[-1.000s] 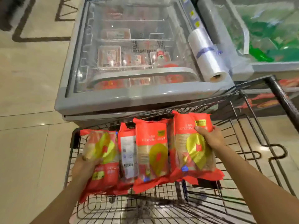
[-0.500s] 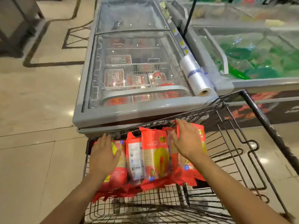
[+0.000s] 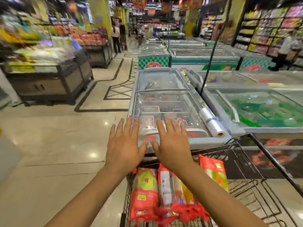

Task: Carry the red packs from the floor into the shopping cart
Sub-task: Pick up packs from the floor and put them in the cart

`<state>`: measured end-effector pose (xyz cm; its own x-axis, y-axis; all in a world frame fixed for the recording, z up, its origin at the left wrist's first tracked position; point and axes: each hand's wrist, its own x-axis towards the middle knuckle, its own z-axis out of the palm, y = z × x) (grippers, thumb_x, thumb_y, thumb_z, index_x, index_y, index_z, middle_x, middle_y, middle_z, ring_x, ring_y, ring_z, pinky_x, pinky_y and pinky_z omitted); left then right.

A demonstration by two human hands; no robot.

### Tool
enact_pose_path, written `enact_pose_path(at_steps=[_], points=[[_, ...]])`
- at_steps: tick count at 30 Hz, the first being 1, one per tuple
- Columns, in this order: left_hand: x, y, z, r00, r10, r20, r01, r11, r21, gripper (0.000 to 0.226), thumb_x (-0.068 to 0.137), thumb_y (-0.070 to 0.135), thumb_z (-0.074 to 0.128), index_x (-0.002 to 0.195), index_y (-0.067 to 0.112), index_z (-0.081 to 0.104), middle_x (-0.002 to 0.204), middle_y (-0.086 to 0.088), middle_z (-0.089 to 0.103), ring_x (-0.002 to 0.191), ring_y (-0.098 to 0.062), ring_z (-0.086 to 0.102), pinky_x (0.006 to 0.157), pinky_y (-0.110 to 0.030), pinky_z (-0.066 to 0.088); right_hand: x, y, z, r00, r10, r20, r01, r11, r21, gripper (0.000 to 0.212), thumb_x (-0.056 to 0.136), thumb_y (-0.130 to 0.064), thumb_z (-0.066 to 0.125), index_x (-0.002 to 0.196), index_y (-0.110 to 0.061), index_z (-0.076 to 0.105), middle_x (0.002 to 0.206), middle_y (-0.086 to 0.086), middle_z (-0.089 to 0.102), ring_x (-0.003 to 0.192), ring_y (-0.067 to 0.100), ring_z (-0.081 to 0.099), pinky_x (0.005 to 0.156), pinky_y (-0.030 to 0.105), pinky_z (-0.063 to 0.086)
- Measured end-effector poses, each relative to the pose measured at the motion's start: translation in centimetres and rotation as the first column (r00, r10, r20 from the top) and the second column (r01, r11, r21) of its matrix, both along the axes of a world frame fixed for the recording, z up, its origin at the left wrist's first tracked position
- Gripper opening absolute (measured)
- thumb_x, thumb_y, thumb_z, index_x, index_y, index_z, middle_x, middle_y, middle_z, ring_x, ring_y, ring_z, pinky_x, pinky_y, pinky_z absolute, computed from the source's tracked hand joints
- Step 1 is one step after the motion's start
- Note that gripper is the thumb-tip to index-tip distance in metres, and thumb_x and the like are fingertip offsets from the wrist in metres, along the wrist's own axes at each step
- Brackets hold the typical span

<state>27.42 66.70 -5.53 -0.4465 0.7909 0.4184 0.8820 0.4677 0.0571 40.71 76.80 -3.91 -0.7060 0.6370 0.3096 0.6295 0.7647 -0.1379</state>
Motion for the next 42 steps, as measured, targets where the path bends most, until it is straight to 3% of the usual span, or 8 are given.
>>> enact_pose_path(at_steps=[4,8,12,14,19,28,37,42], points=[[-1.6,-5.8,2.8,0.987,0.146,-0.059,-0.146,0.989,-0.001,0.08,0.095,0.064,0.031,0.152,0.011,0.05,0.157,-0.017,0.049,0.142,-0.041,0.047,0.116,-0.06,0.035,-2.9,-4.1,2.9,0.992,0.126,-0.01,-0.126,0.992,0.021,0.071,0.106,-0.054,0.035,0.165,-0.023,0.009,0.173,0.01,0.008,0.16,0.029,0.005,0.128,0.05,0.004],[-3.7,-12.2,4.8,0.944,0.32,-0.083,-0.321,0.947,-0.004,0.08,0.095,0.066,0.029,0.155,0.015,0.045,0.16,-0.014,0.045,0.146,-0.037,0.043,0.119,-0.058,0.031,-6.8,-8.9,5.1,0.961,0.276,-0.031,-0.275,0.961,0.026,0.073,0.106,-0.055,0.036,0.165,-0.024,0.009,0.173,0.009,0.009,0.16,0.028,0.006,0.128,0.05,0.003],[-5.2,-18.3,6.2,0.874,0.481,-0.069,-0.483,0.875,-0.018,0.079,0.101,0.066,0.024,0.166,0.021,0.018,0.172,-0.008,0.019,0.159,-0.033,0.016,0.127,-0.053,0.01,-10.6,-13.8,6.6,0.898,0.44,-0.021,-0.439,0.897,0.055,0.072,0.106,-0.056,0.034,0.165,-0.025,0.008,0.173,0.008,0.009,0.16,0.027,0.005,0.129,0.051,0.004],[-5.4,-21.4,6.7,0.824,0.562,-0.075,-0.563,0.826,-0.005,0.082,0.097,0.067,0.02,0.163,0.019,0.03,0.169,-0.011,0.03,0.156,-0.035,0.026,0.126,-0.056,0.018,-12.3,-16.2,7.1,0.849,0.528,-0.026,-0.526,0.849,0.06,0.072,0.105,-0.056,0.035,0.165,-0.024,0.01,0.172,0.008,0.012,0.159,0.027,0.007,0.129,0.051,0.004],[-5.1,-28.0,8.2,0.681,0.727,-0.088,-0.728,0.685,0.023,0.082,0.092,0.066,0.031,0.152,0.013,0.05,0.155,-0.015,0.051,0.144,-0.04,0.047,0.116,-0.061,0.037,-16.0,-21.3,8.0,0.701,0.712,-0.034,-0.71,0.702,0.054,0.072,0.106,-0.056,0.035,0.165,-0.026,0.008,0.173,0.006,0.01,0.159,0.025,0.006,0.129,0.049,0.004],[-1.1,-36.1,9.2,0.352,0.922,-0.163,-0.932,0.362,0.03,0.081,0.093,0.066,0.033,0.153,0.013,0.049,0.156,-0.014,0.05,0.144,-0.038,0.047,0.117,-0.06,0.038,-19.3,-29.2,8.3,0.36,0.929,-0.081,-0.932,0.362,0.013,0.075,0.105,-0.057,0.037,0.166,-0.025,0.008,0.173,0.007,0.008,0.16,0.025,0.005,0.128,0.049,0.005],[6.2,-42.5,8.3,-0.016,0.978,-0.21,-1.0,-0.021,-0.022,0.077,0.091,0.063,0.038,0.146,0.012,0.056,0.147,-0.015,0.059,0.135,-0.039,0.057,0.109,-0.058,0.045,-17.6,-38.6,7.1,0.01,0.994,-0.109,-0.999,0.006,-0.037,0.075,0.105,-0.056,0.041,0.166,-0.025,0.009,0.173,0.006,0.007,0.16,0.025,0.005,0.128,0.048,0.003],[9.1,-46.3,8.3,-0.173,0.966,-0.194,-0.984,-0.18,-0.018,0.078,0.089,0.064,0.037,0.147,0.014,0.056,0.148,-0.013,0.059,0.135,-0.037,0.057,0.113,-0.054,0.039,-16.4,-43.7,7.6,-0.132,0.987,-0.088,-0.991,-0.133,-0.011,0.076,0.104,-0.057,0.041,0.166,-0.027,0.008,0.174,0.005,0.006,0.16,0.024,0.003,0.128,0.047,0.001]])
